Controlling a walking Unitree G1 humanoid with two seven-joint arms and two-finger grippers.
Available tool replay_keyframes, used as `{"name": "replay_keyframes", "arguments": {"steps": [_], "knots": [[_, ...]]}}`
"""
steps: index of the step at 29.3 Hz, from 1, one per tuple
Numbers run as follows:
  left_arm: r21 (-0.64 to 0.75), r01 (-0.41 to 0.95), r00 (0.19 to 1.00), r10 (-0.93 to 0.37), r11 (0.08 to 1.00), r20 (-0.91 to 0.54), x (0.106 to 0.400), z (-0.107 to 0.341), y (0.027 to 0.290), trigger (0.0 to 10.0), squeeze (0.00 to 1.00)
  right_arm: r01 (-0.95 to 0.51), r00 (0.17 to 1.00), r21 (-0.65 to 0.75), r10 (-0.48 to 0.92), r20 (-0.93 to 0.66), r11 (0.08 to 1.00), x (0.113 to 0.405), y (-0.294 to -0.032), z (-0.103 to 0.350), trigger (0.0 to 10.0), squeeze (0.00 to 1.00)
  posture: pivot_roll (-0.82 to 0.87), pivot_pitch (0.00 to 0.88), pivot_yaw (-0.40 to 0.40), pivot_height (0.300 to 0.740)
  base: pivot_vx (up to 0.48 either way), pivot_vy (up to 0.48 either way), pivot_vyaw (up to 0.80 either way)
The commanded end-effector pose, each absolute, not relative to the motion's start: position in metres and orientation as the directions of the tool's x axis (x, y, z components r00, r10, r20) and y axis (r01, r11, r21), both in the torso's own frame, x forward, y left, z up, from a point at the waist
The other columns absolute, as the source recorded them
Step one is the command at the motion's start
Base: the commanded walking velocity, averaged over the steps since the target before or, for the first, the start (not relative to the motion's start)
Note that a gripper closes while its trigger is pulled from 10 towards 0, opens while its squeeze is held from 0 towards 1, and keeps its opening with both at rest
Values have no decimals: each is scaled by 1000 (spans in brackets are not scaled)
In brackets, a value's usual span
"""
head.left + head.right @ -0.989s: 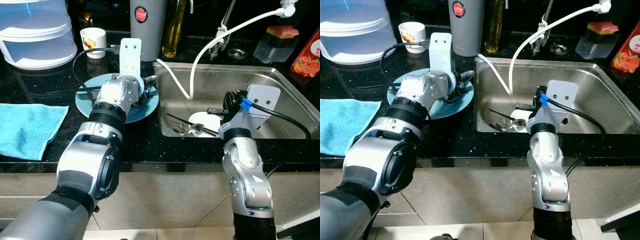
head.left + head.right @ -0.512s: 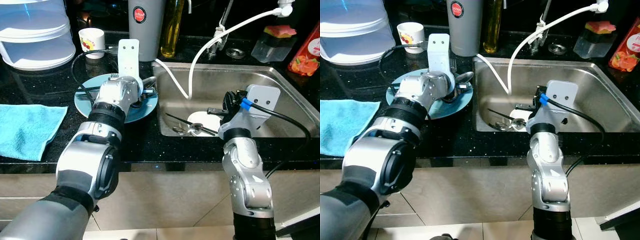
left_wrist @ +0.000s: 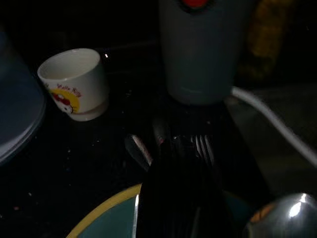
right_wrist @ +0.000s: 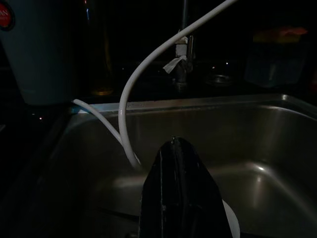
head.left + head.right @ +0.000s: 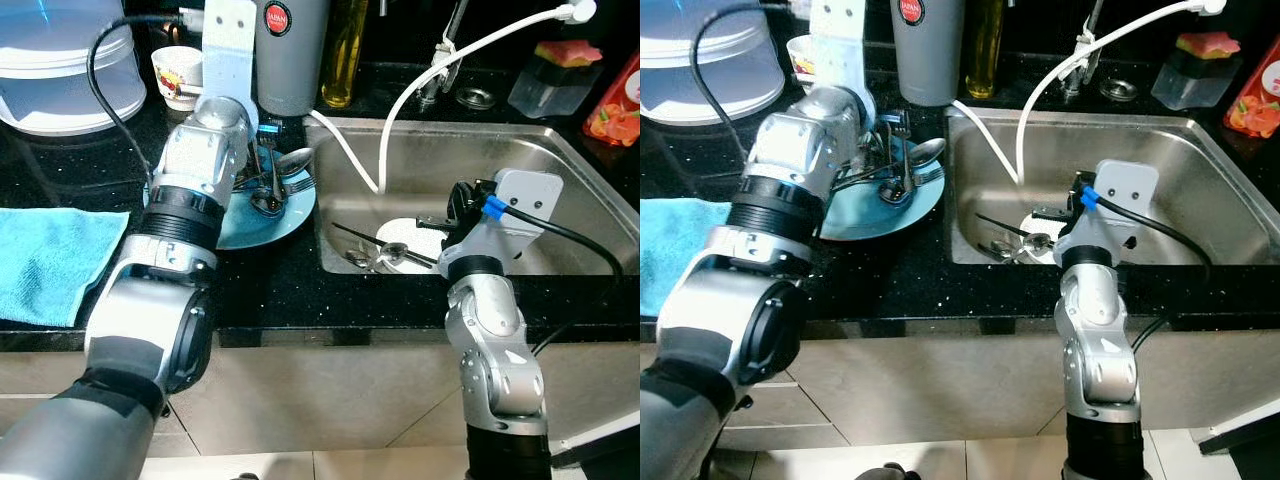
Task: Kitchen organization
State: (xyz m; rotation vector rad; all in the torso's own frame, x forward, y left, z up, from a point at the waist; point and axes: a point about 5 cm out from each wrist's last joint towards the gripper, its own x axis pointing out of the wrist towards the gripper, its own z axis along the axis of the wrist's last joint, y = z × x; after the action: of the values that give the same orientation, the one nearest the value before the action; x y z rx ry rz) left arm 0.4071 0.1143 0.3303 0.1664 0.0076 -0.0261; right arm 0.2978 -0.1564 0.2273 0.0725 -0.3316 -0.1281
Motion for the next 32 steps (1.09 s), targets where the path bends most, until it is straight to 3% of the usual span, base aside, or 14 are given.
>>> {"name": "replay_keyframes", "arguments": {"steps": [1,3,4,8,9,15,16,17,20,25,28,32], "knots": [[246,21,997,-2,969,-76,406,321,125,10000,0,123,937,100,-149,317,987,297,-160,227,10000,0,240,74,-45,740,0,0,0],[279,-7,994,37,960,-103,404,315,137,10000,0,126,937,101,-152,315,987,298,-161,226,10000,0,240,74,-45,740,0,0,0],[313,-13,993,49,950,-107,401,312,142,10000,1000,126,937,101,-151,314,987,297,-161,226,10000,0,247,77,-43,740,0,0,0],[461,13,993,41,887,-107,384,300,144,10000,1000,121,940,101,-146,309,988,297,-159,224,10000,0,250,81,-43,740,0,0,0],[574,17,996,40,819,-86,376,295,144,10000,1000,118,941,103,-144,307,988,296,-158,224,10000,0,256,87,-44,740,0,0,0],[634,29,992,57,773,-114,363,281,148,10000,1000,113,943,105,-139,301,988,297,-157,222,10000,0,267,101,-40,740,0,0,0],[639,39,990,56,768,-128,361,280,148,10000,196,113,944,105,-139,300,988,297,-157,222,10000,0,267,101,-40,740,0,0,0],[626,51,988,52,778,-145,360,279,148,10000,0,113,944,105,-140,299,988,297,-157,222,10000,0,267,101,-40,740,0,0,0],[551,91,977,33,829,-211,354,277,149,10000,0,114,945,106,-141,295,988,297,-158,220,10000,0,267,104,-38,740,0,0,0],[626,92,981,36,774,-189,353,285,155,10000,0,117,945,107,-144,294,987,296,-158,220,10000,0,269,108,-38,740,0,0,0],[755,172,972,17,633,-236,348,288,169,10000,0,118,946,109,-145,291,987,296,-158,219,10000,0,274,108,-37,740,0,0,0],[822,223,960,26,525,-277,343,291,180,10000,0,115,946,112,-143,290,987,296,-157,218,10000,0,274,108,-37,740,0,0,0]]}}
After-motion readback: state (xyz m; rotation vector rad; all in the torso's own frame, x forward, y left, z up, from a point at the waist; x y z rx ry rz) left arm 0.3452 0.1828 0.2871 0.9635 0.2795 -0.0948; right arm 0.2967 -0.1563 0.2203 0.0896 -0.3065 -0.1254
